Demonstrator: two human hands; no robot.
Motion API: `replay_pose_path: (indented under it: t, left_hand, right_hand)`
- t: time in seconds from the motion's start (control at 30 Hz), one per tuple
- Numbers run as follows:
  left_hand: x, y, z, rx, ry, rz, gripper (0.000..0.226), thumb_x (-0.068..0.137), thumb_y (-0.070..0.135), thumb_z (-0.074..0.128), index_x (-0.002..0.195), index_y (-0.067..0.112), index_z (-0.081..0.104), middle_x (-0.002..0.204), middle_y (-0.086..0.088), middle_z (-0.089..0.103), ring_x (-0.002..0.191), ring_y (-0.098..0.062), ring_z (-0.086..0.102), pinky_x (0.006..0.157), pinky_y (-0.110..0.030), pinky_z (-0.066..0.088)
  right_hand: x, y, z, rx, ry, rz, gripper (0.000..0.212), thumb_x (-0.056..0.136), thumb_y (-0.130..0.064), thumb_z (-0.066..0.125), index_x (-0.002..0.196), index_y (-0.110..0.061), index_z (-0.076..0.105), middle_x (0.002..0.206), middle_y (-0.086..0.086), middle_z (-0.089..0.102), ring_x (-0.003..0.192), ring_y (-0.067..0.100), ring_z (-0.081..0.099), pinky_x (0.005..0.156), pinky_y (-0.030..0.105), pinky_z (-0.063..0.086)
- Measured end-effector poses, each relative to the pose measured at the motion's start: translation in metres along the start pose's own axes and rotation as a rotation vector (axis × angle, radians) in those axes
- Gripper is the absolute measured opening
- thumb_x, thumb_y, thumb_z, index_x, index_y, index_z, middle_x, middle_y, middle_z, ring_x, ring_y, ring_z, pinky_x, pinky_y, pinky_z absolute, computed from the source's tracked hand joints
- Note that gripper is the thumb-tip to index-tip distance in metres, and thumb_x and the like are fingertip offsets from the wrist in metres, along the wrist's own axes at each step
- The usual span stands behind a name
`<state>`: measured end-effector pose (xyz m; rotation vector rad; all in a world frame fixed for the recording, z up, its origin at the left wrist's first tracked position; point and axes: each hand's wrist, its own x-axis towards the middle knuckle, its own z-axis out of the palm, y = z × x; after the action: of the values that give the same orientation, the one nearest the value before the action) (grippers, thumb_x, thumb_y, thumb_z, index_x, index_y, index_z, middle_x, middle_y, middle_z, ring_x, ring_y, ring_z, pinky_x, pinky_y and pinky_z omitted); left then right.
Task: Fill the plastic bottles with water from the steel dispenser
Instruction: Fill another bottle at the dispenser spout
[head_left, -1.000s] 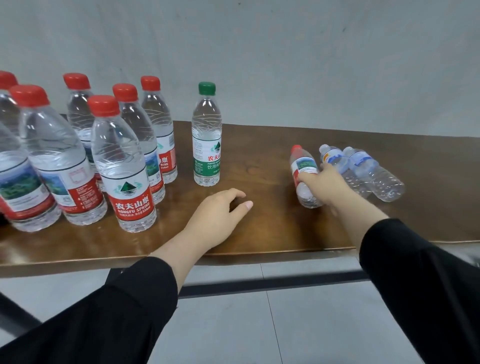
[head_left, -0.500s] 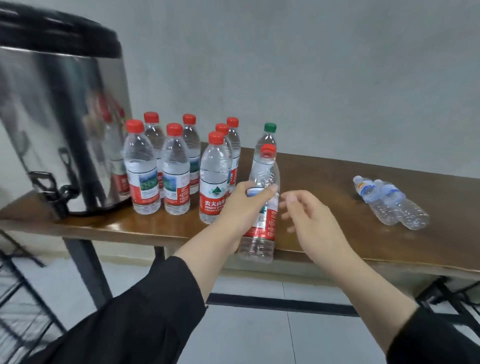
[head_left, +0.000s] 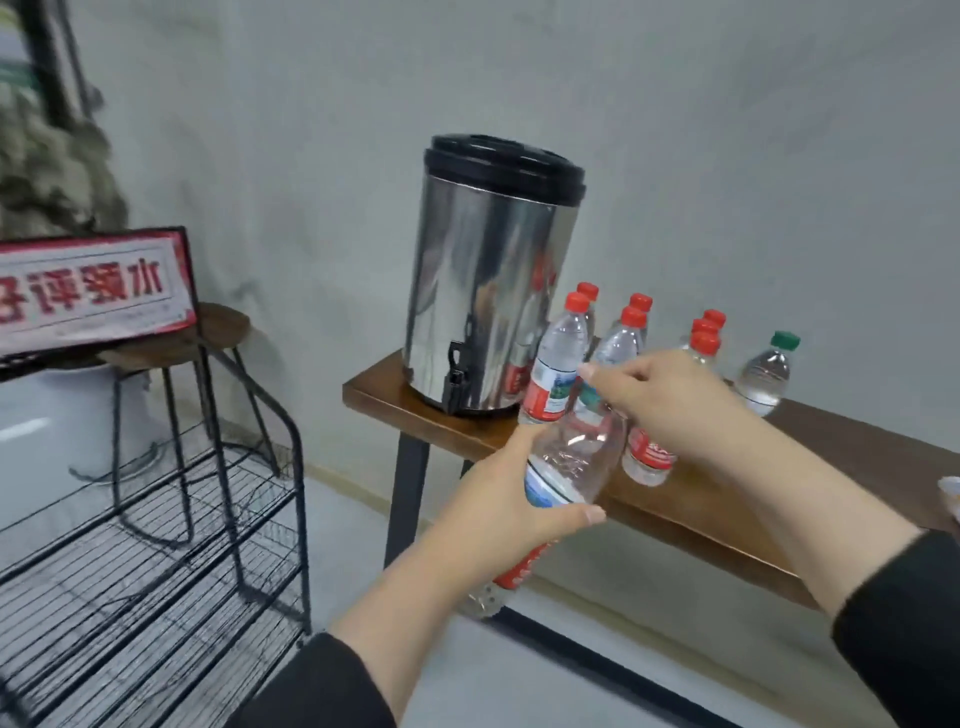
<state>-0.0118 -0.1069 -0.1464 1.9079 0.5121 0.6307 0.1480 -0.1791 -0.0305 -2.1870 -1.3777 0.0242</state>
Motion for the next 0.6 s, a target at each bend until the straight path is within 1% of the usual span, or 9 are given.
replay_pose_path:
  t: [0.03,0.07,0.17,0.23,0.3,0.37,0.47,0.5,0.6]
  left_hand:
    - [-0.005,-0.007,-0.011,-0.024,0.002,-0.02,0.063,0.077,0.055,0.083,0.122,0.067,0.04,0.115,0.041,0.057,0.105,0.024,0.052,0.082,-0.001,0.044]
    - [-0.009,-0.014,-0.022,-0.049,0.001,-0.035,0.059,0.076,0.056,0.082,0.118,0.067,0.043,0.113,0.037,0.06,0.102,0.021,0.056,0.084,-0.005,0.047]
    - [-0.016,-0.034,-0.05,-0.2,-0.015,-0.101,0.057,0.071,0.054,0.081,0.122,0.051,0.056,0.111,0.019,0.072,0.101,-0.002,0.071,0.092,-0.031,0.058]
    - [-0.018,-0.046,-0.065,-0.337,-0.033,-0.145,0.054,0.074,0.042,0.081,0.124,0.039,0.062,0.112,0.006,0.076,0.102,-0.017,0.074,0.092,-0.038,0.06]
    - [-0.019,-0.06,-0.076,-0.4,-0.04,-0.185,0.057,0.073,0.041,0.081,0.127,0.034,0.062,0.114,-0.001,0.076,0.102,-0.024,0.075,0.09,-0.039,0.059]
    - [-0.018,-0.076,-0.083,-0.408,-0.027,-0.22,0.055,0.074,0.039,0.082,0.125,0.037,0.063,0.113,-0.002,0.076,0.101,-0.024,0.075,0.09,-0.039,0.06]
    - [-0.015,-0.103,-0.082,-0.382,0.048,-0.29,0.049,0.083,0.033,0.082,0.124,0.045,0.058,0.114,0.006,0.075,0.102,-0.016,0.075,0.09,-0.035,0.061]
    - [-0.013,-0.113,-0.08,-0.353,0.073,-0.303,0.05,0.085,0.033,0.082,0.125,0.048,0.056,0.113,0.009,0.074,0.102,-0.012,0.074,0.088,-0.031,0.061]
    - [-0.003,-0.141,-0.068,-0.235,0.143,-0.33,0.053,0.083,0.039,0.082,0.123,0.053,0.051,0.11,0.016,0.072,0.096,0.002,0.07,0.082,-0.02,0.056]
  right_hand:
    - [0.002,-0.01,0.009,0.013,0.0,-0.026,0.061,0.096,-0.052,0.059,0.052,-0.013,0.043,0.049,0.002,0.037,0.04,0.012,0.028,0.04,0.022,0.027]
    - [0.005,-0.019,0.017,0.03,-0.008,-0.054,0.062,0.096,-0.05,0.06,0.049,-0.014,0.043,0.046,-0.002,0.036,0.04,0.011,0.029,0.041,0.022,0.027]
    - [0.016,-0.041,0.036,0.046,-0.101,-0.208,0.053,0.1,-0.047,0.055,0.051,-0.026,0.054,0.044,-0.012,0.043,0.044,0.006,0.038,0.047,0.018,0.031]
    - [0.023,-0.052,0.044,0.067,-0.198,-0.315,0.035,0.102,-0.045,0.051,0.071,-0.036,0.066,0.059,-0.018,0.057,0.056,0.001,0.05,0.055,0.016,0.035]
    - [0.031,-0.057,0.049,0.093,-0.268,-0.381,0.022,0.103,-0.043,0.048,0.096,-0.04,0.069,0.072,-0.018,0.063,0.064,0.004,0.057,0.059,0.02,0.041]
    - [0.043,-0.055,0.054,0.125,-0.243,-0.403,0.019,0.104,-0.038,0.047,0.107,-0.044,0.065,0.068,-0.02,0.06,0.057,0.003,0.054,0.053,0.016,0.039]
    - [0.067,-0.047,0.064,0.205,-0.137,-0.367,0.019,0.105,-0.029,0.048,0.106,-0.039,0.064,0.061,-0.016,0.056,0.05,0.001,0.05,0.049,0.011,0.038]
    - [0.075,-0.042,0.07,0.239,-0.109,-0.326,0.019,0.106,-0.028,0.046,0.101,-0.032,0.064,0.062,-0.011,0.056,0.05,0.002,0.05,0.051,0.013,0.039]
    - [0.101,-0.026,0.09,0.353,-0.053,-0.163,0.031,0.106,-0.024,0.037,0.081,-0.011,0.051,0.067,0.01,0.051,0.057,0.02,0.05,0.059,0.035,0.043]
